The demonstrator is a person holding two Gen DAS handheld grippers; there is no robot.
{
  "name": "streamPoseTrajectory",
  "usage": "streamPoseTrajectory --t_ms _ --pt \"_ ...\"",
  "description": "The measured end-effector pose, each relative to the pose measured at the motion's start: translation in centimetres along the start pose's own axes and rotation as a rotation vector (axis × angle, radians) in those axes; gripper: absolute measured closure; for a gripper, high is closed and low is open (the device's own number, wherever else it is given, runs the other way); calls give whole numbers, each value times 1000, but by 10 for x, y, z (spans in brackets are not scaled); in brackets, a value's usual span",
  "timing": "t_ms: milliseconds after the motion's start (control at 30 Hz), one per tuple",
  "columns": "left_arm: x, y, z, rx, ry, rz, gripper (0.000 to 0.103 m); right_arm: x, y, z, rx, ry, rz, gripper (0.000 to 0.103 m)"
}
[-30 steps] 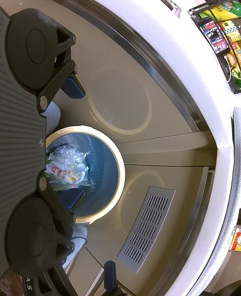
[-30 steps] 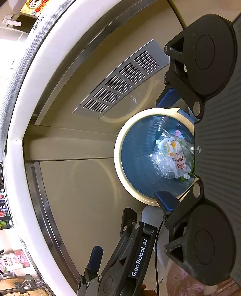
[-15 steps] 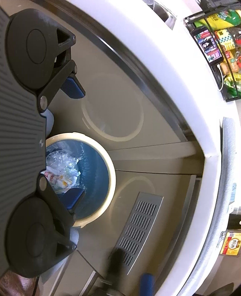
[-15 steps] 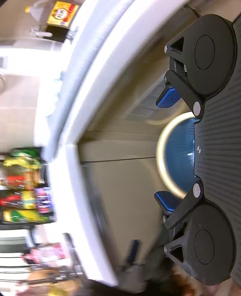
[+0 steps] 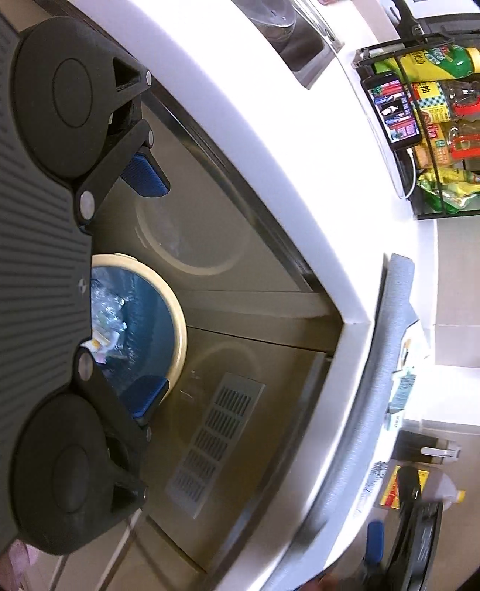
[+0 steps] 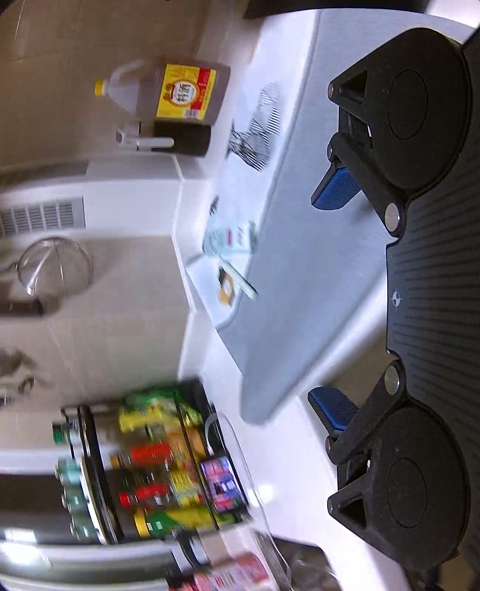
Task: Collect trash
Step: 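Raise the right tool to the counter and close it on the light blue toothpaste box, then lift the toothpaste box with the right gripper while the left tool moves to the toothbrush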
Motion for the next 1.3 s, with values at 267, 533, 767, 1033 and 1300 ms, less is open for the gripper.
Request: streamPoseTrajectory --t_ms 267,533,767,1033,1300 --pt "-3 -5 -6 -21 7 20 0 85 41 -38 71 -114 107 1" --pt "-3 -20 -14 -78 -3 15 0 161 51 -47 34 -205 159 1" --pt "2 -27 -20 -94 -24 -6 0 205 59 -50 37 -239 202 0" --pt "4 -25 -28 -80 -28 -19 0 223 62 -57 14 -177 206 24" --pt "4 -12 -38 -46 -24 -16 0 194 76 -55 42 -128 271 62"
Point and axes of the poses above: each gripper's, at about its wrist camera, not at the fingertips, and x roughly the way its jaws point, y to its right, z to its underside, the point moved 2 cm from there along x, roughly the way its jaws point, and after that the axes turned 6 degrees about -z, right-handed, at the moved point
